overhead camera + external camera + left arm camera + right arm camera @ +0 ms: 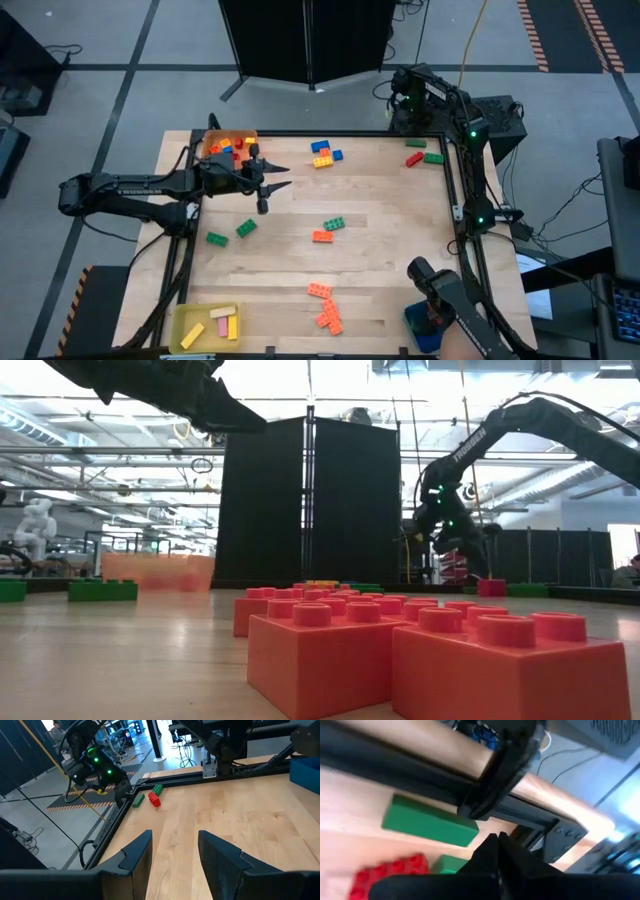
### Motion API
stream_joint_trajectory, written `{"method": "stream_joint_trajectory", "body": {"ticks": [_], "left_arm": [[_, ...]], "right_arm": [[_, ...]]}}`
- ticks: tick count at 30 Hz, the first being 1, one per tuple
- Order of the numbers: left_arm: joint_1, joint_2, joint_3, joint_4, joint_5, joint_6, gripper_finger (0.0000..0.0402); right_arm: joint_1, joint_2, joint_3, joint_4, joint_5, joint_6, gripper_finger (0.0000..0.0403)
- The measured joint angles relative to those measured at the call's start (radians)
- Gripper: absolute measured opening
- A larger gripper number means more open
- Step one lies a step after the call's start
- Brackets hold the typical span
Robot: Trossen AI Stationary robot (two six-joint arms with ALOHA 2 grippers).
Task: Sort blocks by size
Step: Put the green block into the yellow bin
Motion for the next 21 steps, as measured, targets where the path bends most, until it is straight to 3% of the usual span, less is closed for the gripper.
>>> {"method": "stream_joint_trajectory", "body": {"ticks": [12,18,21], "left_arm": [[0.000,0.000,0.000,0.000,0.000,-0.002,0.0161],[0.000,0.000,0.000,-0.018,0.000,-0.002,0.0161],[0.000,0.000,0.000,-0.020,0.000,-0.001,0.0161]], "right_arm": [[0.110,0.052,0.000,-0.042,0.008,-0.551,0.0000],[0.155,0.099,0.028,-0.076,0.109,-0.665,0.0000],[0.153,0.095,0.042,-0.078,0.111,-0.684,0.0000]]}}
